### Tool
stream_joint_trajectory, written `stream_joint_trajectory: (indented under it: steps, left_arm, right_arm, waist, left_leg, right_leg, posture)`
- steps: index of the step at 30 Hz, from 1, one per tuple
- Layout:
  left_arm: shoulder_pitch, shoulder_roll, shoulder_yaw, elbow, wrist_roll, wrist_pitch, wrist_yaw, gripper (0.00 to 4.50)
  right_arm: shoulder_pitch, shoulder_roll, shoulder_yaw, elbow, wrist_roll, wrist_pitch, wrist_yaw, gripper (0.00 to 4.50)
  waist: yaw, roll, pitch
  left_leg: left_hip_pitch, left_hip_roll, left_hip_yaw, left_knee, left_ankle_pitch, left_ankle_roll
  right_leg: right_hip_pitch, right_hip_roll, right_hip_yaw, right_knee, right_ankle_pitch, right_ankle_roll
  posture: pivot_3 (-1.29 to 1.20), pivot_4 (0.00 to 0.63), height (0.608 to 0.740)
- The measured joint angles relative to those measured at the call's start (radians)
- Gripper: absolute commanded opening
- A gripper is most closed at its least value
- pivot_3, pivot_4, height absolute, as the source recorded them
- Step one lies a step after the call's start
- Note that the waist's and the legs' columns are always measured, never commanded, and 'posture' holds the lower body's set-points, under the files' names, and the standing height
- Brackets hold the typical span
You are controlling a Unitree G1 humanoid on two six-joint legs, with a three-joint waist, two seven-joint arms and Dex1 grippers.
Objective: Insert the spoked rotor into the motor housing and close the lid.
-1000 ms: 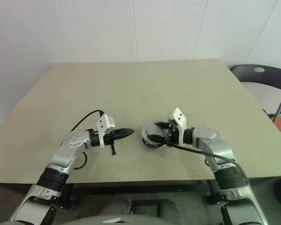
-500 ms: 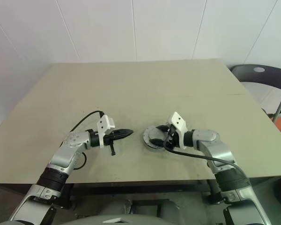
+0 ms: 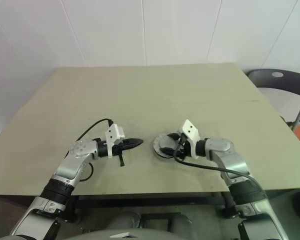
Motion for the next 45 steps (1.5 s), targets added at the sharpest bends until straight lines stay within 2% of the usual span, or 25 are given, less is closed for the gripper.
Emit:
stream_joint_trajectory:
  steps: [21, 28, 36, 45]
  left_arm:
    - [-0.005, -0.007, -0.009, 0.01, 0.017, -0.004, 0.012, 0.0]
    - [-0.005, -0.007, -0.009, 0.011, 0.018, -0.004, 0.013, 0.0]
    - [-0.005, -0.008, -0.011, 0.012, 0.02, -0.004, 0.013, 0.0]
    - [-0.005, -0.01, -0.017, 0.022, 0.027, -0.015, 0.015, 0.0]
  right_arm:
    - [0.002, -0.028, 0.019, -0.001, -0.014, -0.026, 0.035, 3.2]
    - [0.009, -0.028, -0.004, -0.012, 0.036, 0.028, 0.05, 3.2]
    - [0.02, -0.034, 0.008, -0.011, 0.006, -0.02, 0.053, 3.2]
    - [0.01, 0.008, 0.005, 0.032, -0.011, -0.07, 0.008, 3.2]
  waist:
    - [0.003, -0.001, -0.001]
    - [0.001, -0.001, -0.001]
    - [0.0, -0.001, -0.001]
    - [-0.005, -0.001, -0.001]
  left_leg:
    - [0.0, 0.0, 0.0, 0.001, 0.0, 0.001]
    - [0.0, 0.0, 0.0, 0.0, -0.001, 0.001]
    - [0.001, 0.0, 0.0, 0.001, -0.001, 0.001]
    - [0.003, 0.003, 0.003, 0.004, 0.0, 0.001]
  right_leg:
    - [0.001, 0.0, 0.0, -0.001, 0.0, 0.0]
    - [0.001, 0.0, 0.0, -0.001, 0.0, 0.0]
    - [0.001, 0.0, 0.0, -0.001, 0.0, 0.0]
    - [0.003, 0.0, 0.0, 0.0, 0.002, -0.001]
  posture:
    - [0.0, 0.0, 0.74]
    - [0.0, 0.0, 0.74]
    - [0.0, 0.0, 0.74]
    - [0.0, 0.0, 0.74]
